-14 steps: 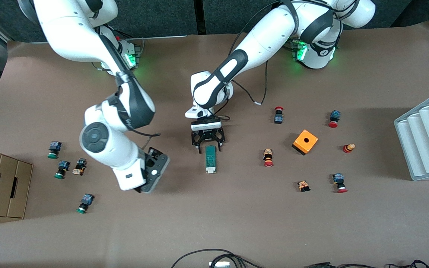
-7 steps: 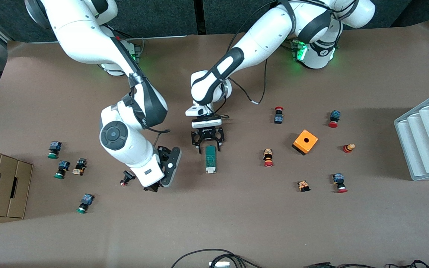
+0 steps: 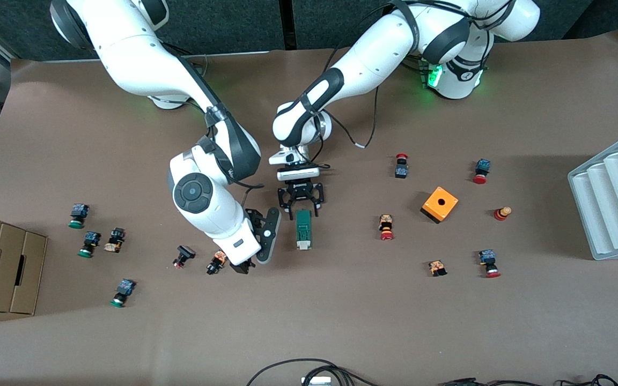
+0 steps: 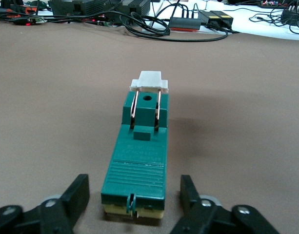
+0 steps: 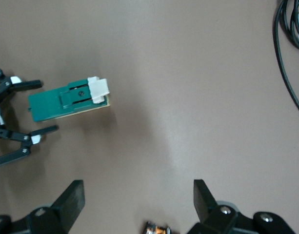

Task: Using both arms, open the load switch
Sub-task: 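Bring the right gripper above the white switch handle, then lower the right gripper and close it on the white handle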

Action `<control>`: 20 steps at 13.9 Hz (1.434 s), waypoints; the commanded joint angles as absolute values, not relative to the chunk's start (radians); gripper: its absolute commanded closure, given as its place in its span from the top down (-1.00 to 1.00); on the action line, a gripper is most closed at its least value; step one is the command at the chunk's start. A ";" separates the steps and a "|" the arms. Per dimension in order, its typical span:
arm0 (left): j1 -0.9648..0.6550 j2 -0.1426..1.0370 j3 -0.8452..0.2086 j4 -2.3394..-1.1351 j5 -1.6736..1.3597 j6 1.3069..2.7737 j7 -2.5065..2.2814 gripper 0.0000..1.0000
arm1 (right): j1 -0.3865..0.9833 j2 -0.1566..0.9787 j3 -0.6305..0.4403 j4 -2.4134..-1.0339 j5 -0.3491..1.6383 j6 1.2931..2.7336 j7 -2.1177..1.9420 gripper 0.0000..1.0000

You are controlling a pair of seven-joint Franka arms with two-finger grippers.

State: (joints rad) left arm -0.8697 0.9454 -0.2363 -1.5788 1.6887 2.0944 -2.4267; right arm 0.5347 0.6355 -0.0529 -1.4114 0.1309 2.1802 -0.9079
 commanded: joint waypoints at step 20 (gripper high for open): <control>-0.940 1.034 -0.229 -1.585 1.845 1.973 -2.585 0.36 | 0.647 0.805 -0.064 -1.364 0.127 2.391 -0.902 0.98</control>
